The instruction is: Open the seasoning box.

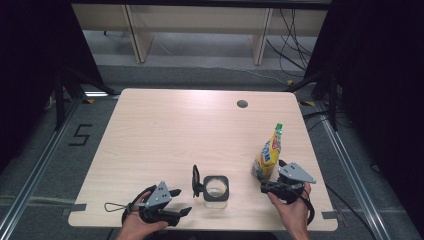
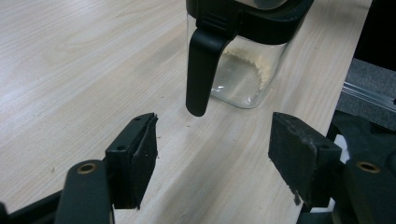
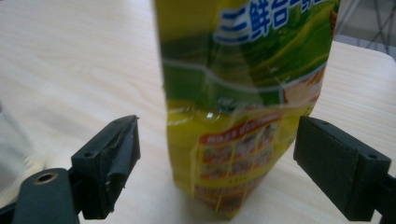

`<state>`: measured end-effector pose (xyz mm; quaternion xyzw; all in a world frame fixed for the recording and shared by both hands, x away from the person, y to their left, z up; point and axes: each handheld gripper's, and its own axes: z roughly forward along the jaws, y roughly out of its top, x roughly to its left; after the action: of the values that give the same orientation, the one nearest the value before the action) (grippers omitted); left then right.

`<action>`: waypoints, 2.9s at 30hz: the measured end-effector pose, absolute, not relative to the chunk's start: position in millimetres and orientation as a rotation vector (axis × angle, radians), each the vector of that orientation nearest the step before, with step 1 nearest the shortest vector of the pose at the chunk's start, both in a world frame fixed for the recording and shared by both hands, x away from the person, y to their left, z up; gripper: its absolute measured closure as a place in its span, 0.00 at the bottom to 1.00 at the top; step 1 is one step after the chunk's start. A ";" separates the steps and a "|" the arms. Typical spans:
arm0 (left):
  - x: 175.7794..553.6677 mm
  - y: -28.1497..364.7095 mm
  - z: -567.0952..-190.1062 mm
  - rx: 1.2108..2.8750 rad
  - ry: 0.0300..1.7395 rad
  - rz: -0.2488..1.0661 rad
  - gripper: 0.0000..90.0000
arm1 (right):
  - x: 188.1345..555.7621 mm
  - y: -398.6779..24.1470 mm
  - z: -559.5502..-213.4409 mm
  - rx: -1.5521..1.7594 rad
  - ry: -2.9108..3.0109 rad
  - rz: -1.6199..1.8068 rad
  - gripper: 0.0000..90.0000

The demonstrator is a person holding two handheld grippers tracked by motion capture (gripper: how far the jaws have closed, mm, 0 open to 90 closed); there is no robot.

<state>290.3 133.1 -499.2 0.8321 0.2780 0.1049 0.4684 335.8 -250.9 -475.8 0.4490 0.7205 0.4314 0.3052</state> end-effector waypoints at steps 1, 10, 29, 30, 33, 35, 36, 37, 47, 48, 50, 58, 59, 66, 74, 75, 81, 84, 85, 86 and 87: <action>290.3 133.1 -499.2 2.040 0.682 0.257 0.36 | 338.5 -249.2 -476.7 1.199 1.901 1.141 0.17; 289.4 131.8 -499.5 2.051 0.668 0.248 0.36 | 348.4 -241.9 -479.7 1.267 1.808 1.129 0.17; 287.6 131.2 -498.5 2.056 0.645 0.246 0.38 | 355.6 -262.5 -477.9 1.231 1.936 1.212 0.40; 287.6 131.3 -498.5 2.059 0.645 0.244 0.38 | 356.1 -265.2 -477.1 1.222 1.956 1.221 0.42; 287.7 131.2 -498.5 2.063 0.641 0.242 0.38 | 359.1 -271.7 -475.7 1.163 1.982 1.218 0.45; 288.2 131.6 -498.3 2.071 0.633 0.245 0.38 | 360.8 -278.1 -474.1 1.125 1.993 1.214 0.48; 287.8 130.3 -498.7 2.052 0.626 0.243 0.38 | 360.0 -278.7 -473.3 1.136 2.003 1.217 0.49; 287.1 130.1 -498.8 2.049 0.634 0.242 0.38 | 361.7 -281.2 -472.8 1.090 2.008 1.202 0.50; 289.0 130.7 -499.7 2.079 0.588 0.264 0.40 | 367.0 -300.6 -467.8 0.961 2.091 1.203 0.58; 287.0 129.5 -500.2 2.069 0.624 0.241 0.40 | 370.0 -303.2 -468.3 0.928 2.074 1.218 0.58; 287.1 129.5 -500.2 2.070 0.622 0.241 0.40 | 369.6 -304.9 -467.3 0.933 2.094 1.212 0.59; 286.8 129.4 -499.8 2.076 0.618 0.243 0.40 | 363.3 -292.5 -477.4 1.126 1.974 1.243 0.32; 287.1 129.8 -499.6 2.083 0.613 0.246 0.40 | 364.8 -292.4 -478.6 1.128 1.971 1.243 0.31; 286.8 127.7 -501.3 2.075 0.615 0.251 0.40 | 369.6 -285.2 -490.1 1.157 1.885 1.312 0.21; 286.6 126.1 -501.7 2.079 0.605 0.239 0.39 | 379.7 -278.3 -499.1 1.099 1.829 1.320 0.18; 286.6 126.1 -501.7 2.079 0.605 0.239 0.39 | 381.6 -277.0 -500.2 1.096 1.823 1.338 0.19; 286.4 125.5 -502.1 2.074 0.607 0.235 0.39 | 385.0 -275.6 -502.9 1.067 1.779 1.338 0.21; 286.8 125.8 -501.6 2.090 0.597 0.227 0.39 | 388.4 -274.5 -504.9 1.077 1.742 1.361 0.24; 286.8 125.8 -501.6 2.090 0.597 0.227 0.39 | 388.5 -273.4 -505.3 1.103 1.750 1.381 0.24; 286.1 125.3 -501.8 2.088 0.602 0.232 0.39 | 389.1 -273.5 -505.7 1.123 1.772 1.369 0.24; 286.0 125.2 -501.6 2.089 0.603 0.233 0.39 | 389.1 -273.5 -505.7 1.123 1.772 1.369 0.24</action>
<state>286.0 125.2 -501.6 0.8484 0.2451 0.0945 0.4595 389.1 -273.5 -505.7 0.4258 0.6719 0.5191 0.3127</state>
